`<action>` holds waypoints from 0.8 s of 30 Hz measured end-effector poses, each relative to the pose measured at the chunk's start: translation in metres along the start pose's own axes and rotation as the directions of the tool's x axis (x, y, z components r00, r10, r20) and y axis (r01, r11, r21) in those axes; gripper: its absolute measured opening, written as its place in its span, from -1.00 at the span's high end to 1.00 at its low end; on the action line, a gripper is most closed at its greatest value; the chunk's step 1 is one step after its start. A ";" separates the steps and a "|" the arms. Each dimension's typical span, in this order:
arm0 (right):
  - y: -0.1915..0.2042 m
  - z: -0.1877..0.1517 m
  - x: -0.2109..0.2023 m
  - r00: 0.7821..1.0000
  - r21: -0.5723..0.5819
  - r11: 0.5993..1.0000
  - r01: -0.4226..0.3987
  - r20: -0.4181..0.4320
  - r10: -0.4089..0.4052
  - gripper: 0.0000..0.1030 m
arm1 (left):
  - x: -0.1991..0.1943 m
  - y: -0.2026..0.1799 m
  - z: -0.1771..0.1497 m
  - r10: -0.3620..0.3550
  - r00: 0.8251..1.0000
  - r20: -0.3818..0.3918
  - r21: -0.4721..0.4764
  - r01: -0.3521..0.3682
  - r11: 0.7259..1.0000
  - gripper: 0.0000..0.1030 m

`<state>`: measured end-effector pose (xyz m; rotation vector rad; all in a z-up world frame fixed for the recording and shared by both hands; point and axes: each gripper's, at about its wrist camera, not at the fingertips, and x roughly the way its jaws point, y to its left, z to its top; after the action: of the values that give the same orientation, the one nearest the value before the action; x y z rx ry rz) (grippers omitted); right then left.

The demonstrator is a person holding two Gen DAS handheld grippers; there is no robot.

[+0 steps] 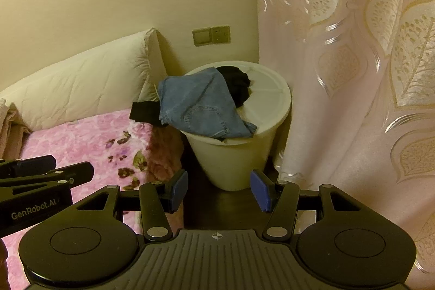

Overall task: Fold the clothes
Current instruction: 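Move both grippers toward the blue jeans on the white bin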

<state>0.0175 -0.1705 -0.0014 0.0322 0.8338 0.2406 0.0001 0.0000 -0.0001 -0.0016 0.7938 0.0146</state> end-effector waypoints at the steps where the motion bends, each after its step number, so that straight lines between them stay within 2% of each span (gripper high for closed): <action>1: 0.001 0.001 0.000 1.000 -0.001 1.000 0.001 0.000 -0.001 -0.07 | 0.000 0.000 0.000 -0.001 1.000 -0.001 -0.002 0.001 1.000 -0.05; 13: 0.003 0.005 0.015 1.000 -0.003 1.000 0.017 -0.004 -0.017 -0.07 | 0.019 0.008 -0.007 -0.020 1.000 -0.020 -0.014 0.020 1.000 -0.05; 24: 0.004 0.004 0.031 0.998 -0.018 0.999 0.050 -0.031 -0.050 -0.07 | 0.044 0.025 -0.014 -0.045 0.996 -0.074 -0.038 0.042 0.998 -0.04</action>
<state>0.0399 -0.1590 -0.0204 -0.0088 0.8625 0.2015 0.0205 0.0251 -0.0409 -0.0543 0.8677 -0.0125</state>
